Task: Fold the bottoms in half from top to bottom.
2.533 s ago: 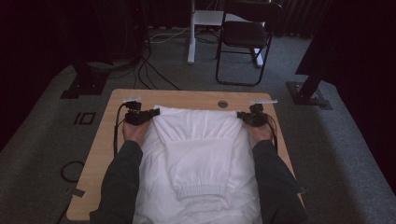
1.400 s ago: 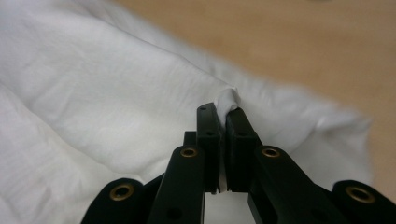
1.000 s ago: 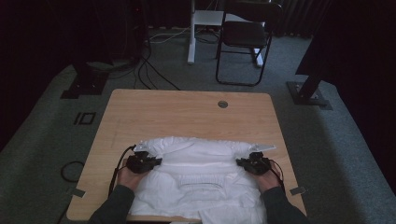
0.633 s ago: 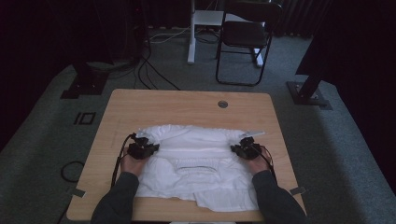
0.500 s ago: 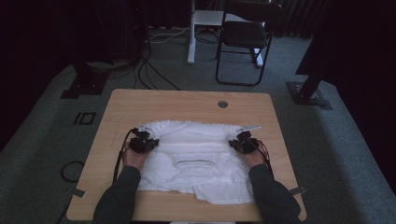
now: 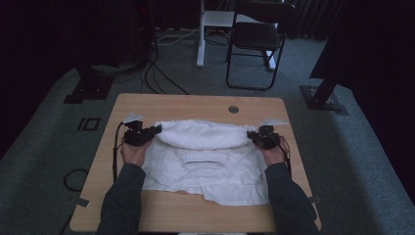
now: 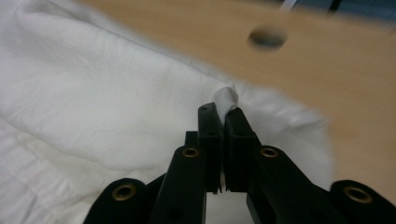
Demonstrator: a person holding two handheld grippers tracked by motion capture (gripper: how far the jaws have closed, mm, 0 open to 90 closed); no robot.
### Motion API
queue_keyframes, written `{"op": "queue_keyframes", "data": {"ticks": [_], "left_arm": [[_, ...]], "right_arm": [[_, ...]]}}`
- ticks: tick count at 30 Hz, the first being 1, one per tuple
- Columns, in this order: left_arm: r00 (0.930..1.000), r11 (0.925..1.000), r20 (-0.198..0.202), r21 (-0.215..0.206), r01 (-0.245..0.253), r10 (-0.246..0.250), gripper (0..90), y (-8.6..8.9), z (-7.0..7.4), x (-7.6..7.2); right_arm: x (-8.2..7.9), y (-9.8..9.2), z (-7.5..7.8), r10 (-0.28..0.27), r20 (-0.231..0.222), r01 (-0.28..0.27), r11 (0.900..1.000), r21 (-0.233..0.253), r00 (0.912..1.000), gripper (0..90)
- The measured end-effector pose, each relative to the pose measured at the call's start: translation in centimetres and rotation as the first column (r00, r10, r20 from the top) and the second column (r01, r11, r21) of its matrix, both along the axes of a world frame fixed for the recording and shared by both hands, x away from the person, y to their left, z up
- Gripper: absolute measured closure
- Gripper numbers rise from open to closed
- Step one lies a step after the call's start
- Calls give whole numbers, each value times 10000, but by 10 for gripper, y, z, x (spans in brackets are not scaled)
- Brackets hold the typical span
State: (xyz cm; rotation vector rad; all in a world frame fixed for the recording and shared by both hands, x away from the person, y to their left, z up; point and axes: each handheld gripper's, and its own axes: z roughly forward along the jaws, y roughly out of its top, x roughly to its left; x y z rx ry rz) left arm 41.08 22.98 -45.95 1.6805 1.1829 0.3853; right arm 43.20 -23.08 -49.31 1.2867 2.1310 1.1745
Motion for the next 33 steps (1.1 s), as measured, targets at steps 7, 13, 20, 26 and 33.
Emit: {"op": "queue_keyframes", "data": {"ticks": [7,13,20,26,33], "left_arm": [[9886,9961,1284,-305,826,-781,844,1,47,-35],[9915,9941,783,-227,1064,-1043,840,8,27,-59],[9941,9941,170,153,1073,-1075,617,14,9,-71],[9950,9930,389,769,893,-925,582,-8,23,-61],[9827,9683,-485,1684,1845,-1788,646,-55,-2,-54]], "right_arm": [[-31,-29,53,-259,1669,114,9961,878,9856,881],[-63,-31,44,324,1629,-443,9966,700,9861,881],[-97,-29,21,1036,1158,-1145,9891,922,9879,637],[-87,-15,35,525,1583,-691,9925,1011,9860,515],[-68,30,20,1219,1131,-1244,9921,156,9861,528]]}}
